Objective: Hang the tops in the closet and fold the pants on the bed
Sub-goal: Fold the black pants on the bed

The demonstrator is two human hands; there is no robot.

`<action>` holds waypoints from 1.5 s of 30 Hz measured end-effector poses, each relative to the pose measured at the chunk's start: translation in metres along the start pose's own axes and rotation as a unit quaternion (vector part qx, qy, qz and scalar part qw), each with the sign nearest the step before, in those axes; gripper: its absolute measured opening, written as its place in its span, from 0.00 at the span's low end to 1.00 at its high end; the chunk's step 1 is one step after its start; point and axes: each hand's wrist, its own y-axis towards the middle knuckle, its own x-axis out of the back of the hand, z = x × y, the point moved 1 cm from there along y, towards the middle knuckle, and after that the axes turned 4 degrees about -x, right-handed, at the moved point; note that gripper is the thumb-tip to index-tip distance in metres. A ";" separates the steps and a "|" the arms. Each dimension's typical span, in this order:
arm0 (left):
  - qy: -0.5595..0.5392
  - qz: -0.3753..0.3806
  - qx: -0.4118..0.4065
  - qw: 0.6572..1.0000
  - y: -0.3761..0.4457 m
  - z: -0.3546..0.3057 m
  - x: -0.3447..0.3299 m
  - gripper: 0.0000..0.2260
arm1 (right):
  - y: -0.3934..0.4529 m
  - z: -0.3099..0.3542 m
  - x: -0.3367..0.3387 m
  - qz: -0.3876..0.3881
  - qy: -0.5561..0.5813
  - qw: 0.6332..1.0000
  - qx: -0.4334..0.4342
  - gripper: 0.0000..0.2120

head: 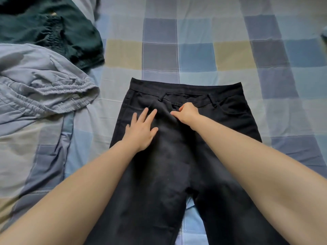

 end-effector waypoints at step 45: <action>-0.002 -0.247 0.124 0.961 0.132 0.058 0.086 0.29 | 0.104 -0.045 0.168 -0.237 -0.285 0.922 0.112 0.28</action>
